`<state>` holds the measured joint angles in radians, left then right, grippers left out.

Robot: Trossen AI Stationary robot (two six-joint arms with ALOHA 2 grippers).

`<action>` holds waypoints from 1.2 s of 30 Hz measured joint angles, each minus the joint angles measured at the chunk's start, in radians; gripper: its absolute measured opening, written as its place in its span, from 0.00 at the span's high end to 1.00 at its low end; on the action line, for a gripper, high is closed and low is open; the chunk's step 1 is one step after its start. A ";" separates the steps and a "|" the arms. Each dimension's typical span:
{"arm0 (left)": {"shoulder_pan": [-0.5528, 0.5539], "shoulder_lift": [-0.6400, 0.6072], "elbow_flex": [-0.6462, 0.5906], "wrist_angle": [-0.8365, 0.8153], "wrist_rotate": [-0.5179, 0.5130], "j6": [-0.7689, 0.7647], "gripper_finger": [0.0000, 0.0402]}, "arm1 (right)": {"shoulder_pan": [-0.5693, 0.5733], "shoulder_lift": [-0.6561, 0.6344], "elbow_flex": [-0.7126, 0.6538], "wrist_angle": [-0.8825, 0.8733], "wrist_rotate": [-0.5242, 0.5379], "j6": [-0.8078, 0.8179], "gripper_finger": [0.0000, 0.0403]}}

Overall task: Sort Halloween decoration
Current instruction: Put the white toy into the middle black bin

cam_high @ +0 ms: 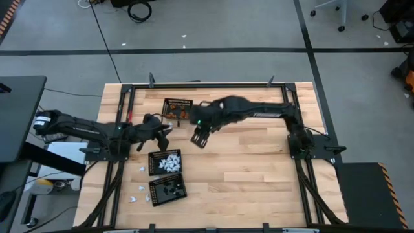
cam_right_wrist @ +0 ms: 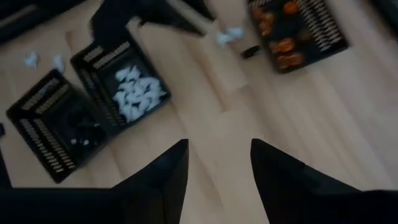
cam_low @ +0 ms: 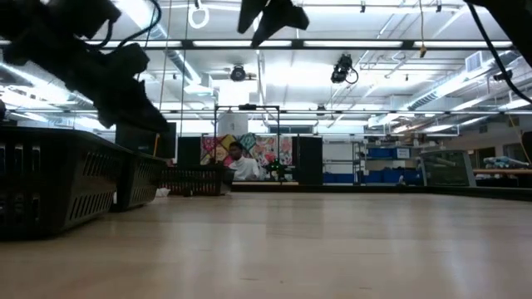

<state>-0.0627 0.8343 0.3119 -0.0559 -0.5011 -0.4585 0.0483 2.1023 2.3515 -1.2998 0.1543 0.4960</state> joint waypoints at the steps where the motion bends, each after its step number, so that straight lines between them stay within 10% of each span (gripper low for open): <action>1: -0.004 -0.007 -0.032 0.057 0.001 0.056 0.72 | -0.007 -0.012 0.000 -0.002 0.006 -0.001 0.56; 7: -0.010 -0.006 -0.295 0.561 0.012 0.265 0.72 | -0.020 -0.052 0.000 -0.027 0.012 -0.025 0.57; 29: -0.042 0.017 -0.277 0.801 0.035 -0.046 0.73 | -0.053 -0.044 -0.197 0.124 -0.035 -0.228 0.57; 36: -0.178 0.016 -0.096 0.631 0.015 -0.052 0.82 | -0.050 -0.044 -0.300 0.295 -0.330 -0.262 0.57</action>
<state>-0.2410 0.8507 0.2155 0.5756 -0.4858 -0.5102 -0.0014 2.0586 2.0511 -1.0045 -0.1755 0.2345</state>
